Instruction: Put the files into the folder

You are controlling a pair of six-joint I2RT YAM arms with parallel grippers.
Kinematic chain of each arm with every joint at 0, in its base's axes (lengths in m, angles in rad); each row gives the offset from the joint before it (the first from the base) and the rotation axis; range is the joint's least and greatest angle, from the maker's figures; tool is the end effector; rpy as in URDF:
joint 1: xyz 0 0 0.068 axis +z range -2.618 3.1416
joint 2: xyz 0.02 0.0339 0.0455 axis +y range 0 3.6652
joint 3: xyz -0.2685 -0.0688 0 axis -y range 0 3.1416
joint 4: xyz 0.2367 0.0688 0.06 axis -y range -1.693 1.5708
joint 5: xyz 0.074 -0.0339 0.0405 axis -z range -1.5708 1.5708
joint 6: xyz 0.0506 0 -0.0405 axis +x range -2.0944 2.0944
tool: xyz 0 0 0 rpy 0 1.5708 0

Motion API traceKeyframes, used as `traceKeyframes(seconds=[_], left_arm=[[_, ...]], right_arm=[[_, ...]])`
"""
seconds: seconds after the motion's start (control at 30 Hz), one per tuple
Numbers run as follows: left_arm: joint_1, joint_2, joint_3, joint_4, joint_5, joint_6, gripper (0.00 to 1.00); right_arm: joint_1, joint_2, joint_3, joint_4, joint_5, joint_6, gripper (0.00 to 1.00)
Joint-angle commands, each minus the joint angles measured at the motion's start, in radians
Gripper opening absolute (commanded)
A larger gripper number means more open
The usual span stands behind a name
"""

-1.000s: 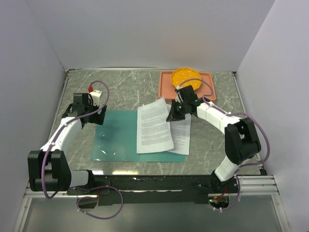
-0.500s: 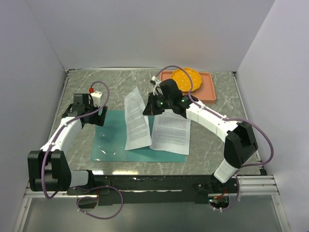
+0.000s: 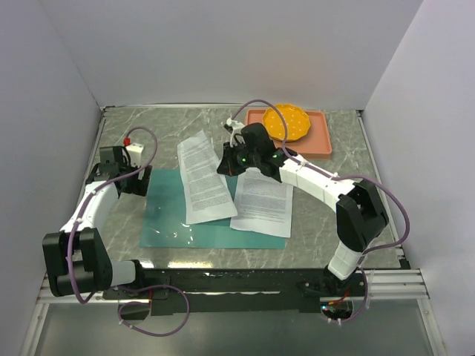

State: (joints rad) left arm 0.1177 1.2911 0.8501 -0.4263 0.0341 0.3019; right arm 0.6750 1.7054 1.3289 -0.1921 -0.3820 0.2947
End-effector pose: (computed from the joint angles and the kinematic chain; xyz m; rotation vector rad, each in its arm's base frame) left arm 0.2645 0.0295 0.2298 0.2399 2.4310 0.1460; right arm 0.3006 0.2648 0.2832 -0.6568 2.1564 0.9557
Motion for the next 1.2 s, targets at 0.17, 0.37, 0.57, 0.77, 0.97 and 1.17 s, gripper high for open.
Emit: traceKeyframes(seconds=[0.17,0.37,0.57,0.77,0.97,1.17], left_arm=[[0.083,0.002,-0.112,0.014,-0.025,0.175,0.96],[0.086,-0.001,-0.17,-0.023,0.024,0.247,0.96],[0.086,0.008,-0.212,-0.043,0.036,0.304,0.96],[0.1,0.0,-0.262,-0.013,0.027,0.356,0.96],[0.129,0.013,-0.24,-0.032,0.02,0.401,0.96],[0.16,0.013,-0.223,-0.058,0.035,0.431,0.96]], right_arm=[[0.047,0.043,-0.08,0.215,0.0,0.09,0.0],[0.078,0.115,-0.062,0.256,-0.014,0.118,0.0],[0.097,0.174,-0.043,0.283,-0.005,0.138,0.0],[0.104,0.189,-0.072,0.316,0.122,0.187,0.0],[0.126,0.221,-0.085,0.361,0.207,0.262,0.0],[0.162,0.238,-0.085,0.368,0.242,0.325,0.0]])
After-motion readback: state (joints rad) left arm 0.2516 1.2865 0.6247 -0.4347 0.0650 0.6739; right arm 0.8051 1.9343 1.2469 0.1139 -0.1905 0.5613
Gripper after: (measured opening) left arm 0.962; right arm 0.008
